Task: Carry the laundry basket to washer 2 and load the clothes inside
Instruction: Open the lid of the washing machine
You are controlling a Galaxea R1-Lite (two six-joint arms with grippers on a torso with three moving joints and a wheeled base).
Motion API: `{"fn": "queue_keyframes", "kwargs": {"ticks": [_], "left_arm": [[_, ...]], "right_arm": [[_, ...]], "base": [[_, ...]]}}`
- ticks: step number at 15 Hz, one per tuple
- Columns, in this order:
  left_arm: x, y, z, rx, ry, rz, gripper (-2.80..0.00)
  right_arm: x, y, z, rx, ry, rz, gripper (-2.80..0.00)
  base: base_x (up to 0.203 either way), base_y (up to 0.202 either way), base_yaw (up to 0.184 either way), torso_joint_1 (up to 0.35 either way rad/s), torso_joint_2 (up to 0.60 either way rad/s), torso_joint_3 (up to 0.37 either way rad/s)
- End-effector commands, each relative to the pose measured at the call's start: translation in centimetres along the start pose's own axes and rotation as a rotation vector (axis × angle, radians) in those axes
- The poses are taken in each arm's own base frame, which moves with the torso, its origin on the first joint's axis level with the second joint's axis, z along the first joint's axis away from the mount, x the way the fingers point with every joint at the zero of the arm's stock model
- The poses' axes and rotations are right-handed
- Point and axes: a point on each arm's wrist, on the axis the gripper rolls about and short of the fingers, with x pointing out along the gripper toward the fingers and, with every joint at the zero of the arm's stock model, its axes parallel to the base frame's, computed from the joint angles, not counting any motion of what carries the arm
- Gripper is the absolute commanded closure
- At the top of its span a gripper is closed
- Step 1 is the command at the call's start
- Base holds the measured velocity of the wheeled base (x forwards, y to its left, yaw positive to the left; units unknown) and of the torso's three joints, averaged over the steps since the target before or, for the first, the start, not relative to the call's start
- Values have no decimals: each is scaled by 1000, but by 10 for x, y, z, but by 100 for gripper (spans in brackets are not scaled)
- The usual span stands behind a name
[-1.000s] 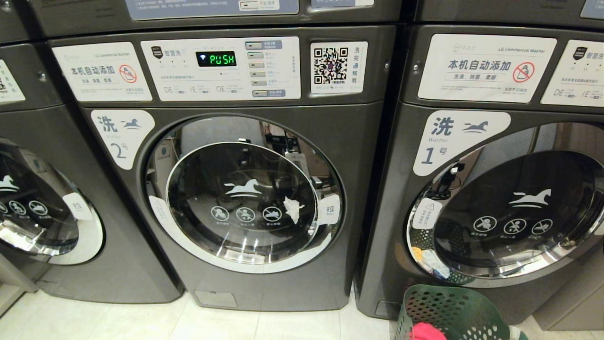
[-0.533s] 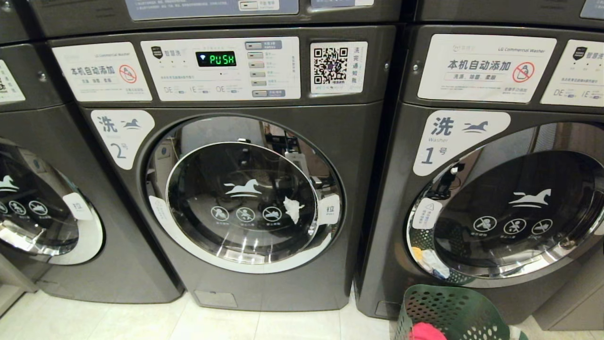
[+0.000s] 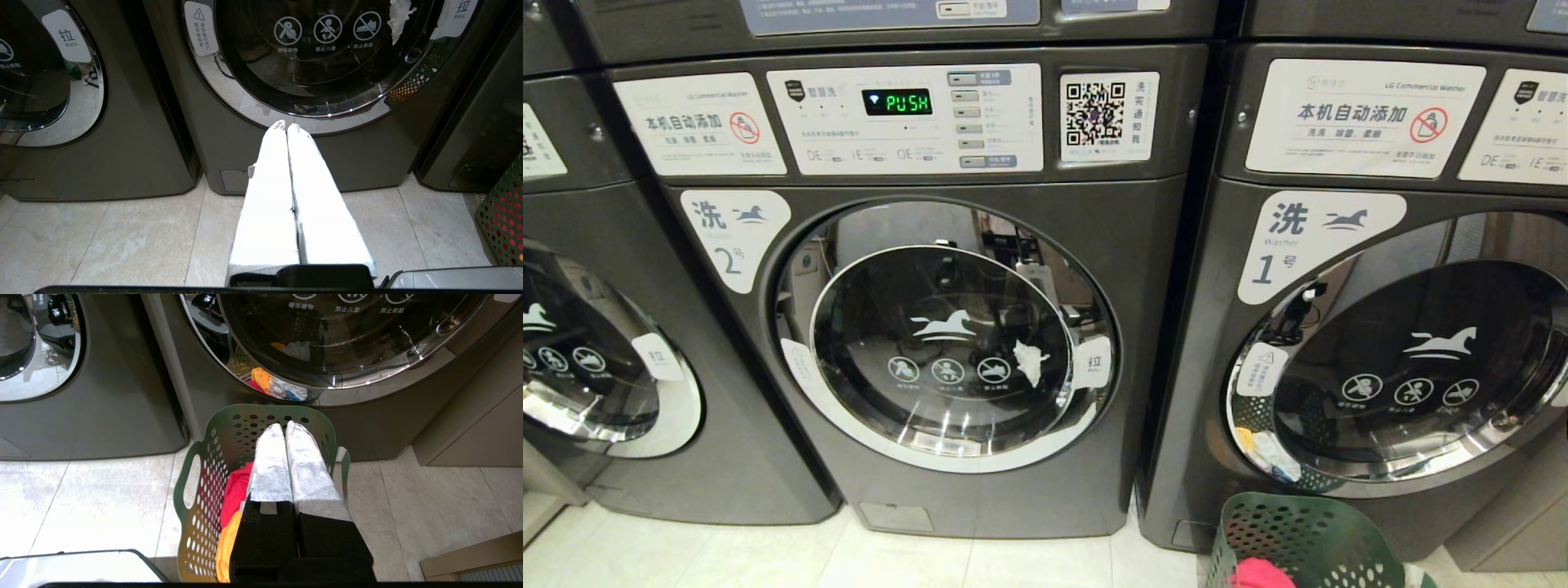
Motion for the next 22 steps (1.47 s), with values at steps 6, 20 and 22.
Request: {"fn": "queue_keyframes", "kwargs": {"ticks": [6, 20, 22], "left_arm": [[0, 0, 0, 0, 0, 0, 0], [0, 0, 0, 0, 0, 0, 0], [0, 0, 0, 0, 0, 0, 0]], "right_arm": [[2, 0, -9, 0, 36, 1, 0], [2, 0, -9, -2, 36, 4, 0], [2, 0, -9, -2, 36, 4, 0]], "base": [[0, 0, 0, 0, 0, 0], [-93, 0, 0, 2, 0, 0], [-193, 0, 2, -2, 6, 2]]}}
